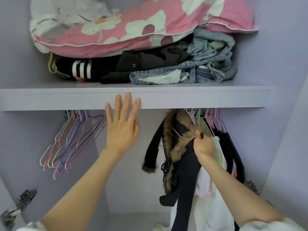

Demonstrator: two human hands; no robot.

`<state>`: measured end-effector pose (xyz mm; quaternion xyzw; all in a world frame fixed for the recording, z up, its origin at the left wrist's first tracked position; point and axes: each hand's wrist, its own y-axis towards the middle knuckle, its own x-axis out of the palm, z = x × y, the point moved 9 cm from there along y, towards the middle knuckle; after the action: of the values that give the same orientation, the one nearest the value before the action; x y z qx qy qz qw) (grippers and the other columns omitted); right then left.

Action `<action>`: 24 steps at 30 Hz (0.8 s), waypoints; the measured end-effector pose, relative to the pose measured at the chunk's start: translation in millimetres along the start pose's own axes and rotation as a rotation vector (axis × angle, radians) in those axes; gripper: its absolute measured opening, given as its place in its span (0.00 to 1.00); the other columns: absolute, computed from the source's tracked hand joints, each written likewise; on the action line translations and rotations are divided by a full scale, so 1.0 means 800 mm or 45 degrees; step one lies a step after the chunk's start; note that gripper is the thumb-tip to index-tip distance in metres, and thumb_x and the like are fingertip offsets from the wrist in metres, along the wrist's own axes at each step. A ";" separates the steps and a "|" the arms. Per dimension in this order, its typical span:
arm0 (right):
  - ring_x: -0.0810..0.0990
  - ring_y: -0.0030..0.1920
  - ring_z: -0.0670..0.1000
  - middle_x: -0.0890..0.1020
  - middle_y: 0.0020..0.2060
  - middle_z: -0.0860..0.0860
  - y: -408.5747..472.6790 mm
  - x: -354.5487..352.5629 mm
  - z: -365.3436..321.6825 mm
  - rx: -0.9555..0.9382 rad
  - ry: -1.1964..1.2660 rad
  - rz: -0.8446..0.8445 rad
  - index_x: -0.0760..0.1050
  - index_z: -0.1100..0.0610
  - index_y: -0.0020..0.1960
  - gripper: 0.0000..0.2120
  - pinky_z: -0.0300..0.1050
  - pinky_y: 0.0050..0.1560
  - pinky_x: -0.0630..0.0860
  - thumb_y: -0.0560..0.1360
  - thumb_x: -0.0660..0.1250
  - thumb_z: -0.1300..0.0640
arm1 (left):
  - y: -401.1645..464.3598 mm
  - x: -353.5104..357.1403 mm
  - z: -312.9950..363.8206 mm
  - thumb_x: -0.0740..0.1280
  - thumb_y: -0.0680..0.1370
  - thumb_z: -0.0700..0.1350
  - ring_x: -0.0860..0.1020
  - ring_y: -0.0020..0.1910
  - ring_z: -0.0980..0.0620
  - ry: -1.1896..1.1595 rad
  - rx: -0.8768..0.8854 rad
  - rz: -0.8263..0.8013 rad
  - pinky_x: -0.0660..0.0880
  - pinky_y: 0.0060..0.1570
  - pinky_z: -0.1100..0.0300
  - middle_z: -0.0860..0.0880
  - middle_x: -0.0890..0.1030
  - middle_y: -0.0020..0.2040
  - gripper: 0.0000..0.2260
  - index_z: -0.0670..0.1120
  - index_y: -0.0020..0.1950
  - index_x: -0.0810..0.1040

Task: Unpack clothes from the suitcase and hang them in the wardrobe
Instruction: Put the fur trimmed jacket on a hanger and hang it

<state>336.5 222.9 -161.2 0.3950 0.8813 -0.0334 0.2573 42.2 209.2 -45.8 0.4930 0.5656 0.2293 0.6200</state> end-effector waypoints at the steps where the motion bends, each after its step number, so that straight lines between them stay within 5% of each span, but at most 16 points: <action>1: 0.77 0.57 0.64 0.78 0.57 0.62 0.002 0.006 0.001 0.028 -0.041 -0.034 0.73 0.64 0.62 0.25 0.50 0.49 0.73 0.81 0.51 0.45 | -0.001 0.002 -0.001 0.59 0.77 0.44 0.48 0.75 0.38 0.008 0.005 0.010 0.47 0.69 0.34 0.43 0.50 0.76 0.30 0.48 0.77 0.50; 6: 0.75 0.59 0.60 0.74 0.63 0.59 -0.010 0.050 0.029 0.139 0.015 -0.337 0.64 0.60 0.71 0.22 0.46 0.51 0.70 0.82 0.52 0.50 | 0.000 0.007 -0.002 0.60 0.76 0.46 0.45 0.75 0.39 0.007 -0.001 0.008 0.40 0.70 0.37 0.44 0.47 0.77 0.36 0.50 0.77 0.41; 11: 0.72 0.64 0.60 0.74 0.65 0.57 -0.010 0.044 0.038 0.121 0.086 -0.341 0.65 0.56 0.72 0.21 0.48 0.59 0.70 0.81 0.54 0.49 | 0.000 0.011 -0.001 0.65 0.75 0.45 0.44 0.75 0.38 0.020 -0.023 -0.041 0.39 0.69 0.37 0.45 0.46 0.76 0.40 0.49 0.76 0.40; 16: 0.71 0.66 0.60 0.74 0.65 0.60 -0.033 0.029 0.067 0.133 -0.010 -0.295 0.69 0.64 0.68 0.21 0.48 0.63 0.68 0.81 0.56 0.51 | -0.007 0.006 0.004 0.65 0.73 0.39 0.44 0.75 0.38 -0.033 -0.064 -0.104 0.42 0.70 0.36 0.43 0.48 0.77 0.37 0.47 0.77 0.47; 20: 0.75 0.53 0.58 0.78 0.48 0.57 -0.074 0.016 0.088 0.061 -0.012 -0.345 0.71 0.58 0.47 0.08 0.47 0.51 0.68 0.80 0.55 0.58 | -0.050 0.011 0.017 0.61 0.75 0.36 0.46 0.76 0.39 -0.219 -0.121 -0.294 0.45 0.73 0.40 0.40 0.50 0.77 0.32 0.44 0.77 0.51; 24: 0.74 0.53 0.56 0.77 0.49 0.52 -0.139 -0.004 0.109 0.016 -0.141 -0.461 0.75 0.57 0.52 0.12 0.44 0.51 0.67 0.81 0.53 0.56 | -0.124 0.013 0.041 0.60 0.77 0.36 0.60 0.72 0.37 -0.466 -0.126 -0.549 0.62 0.69 0.44 0.37 0.63 0.72 0.23 0.39 0.72 0.63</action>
<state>296.3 121.8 -251.3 0.2289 0.9222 -0.1063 0.2929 48.1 166.0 -141.8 0.3637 0.5240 0.0268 0.7697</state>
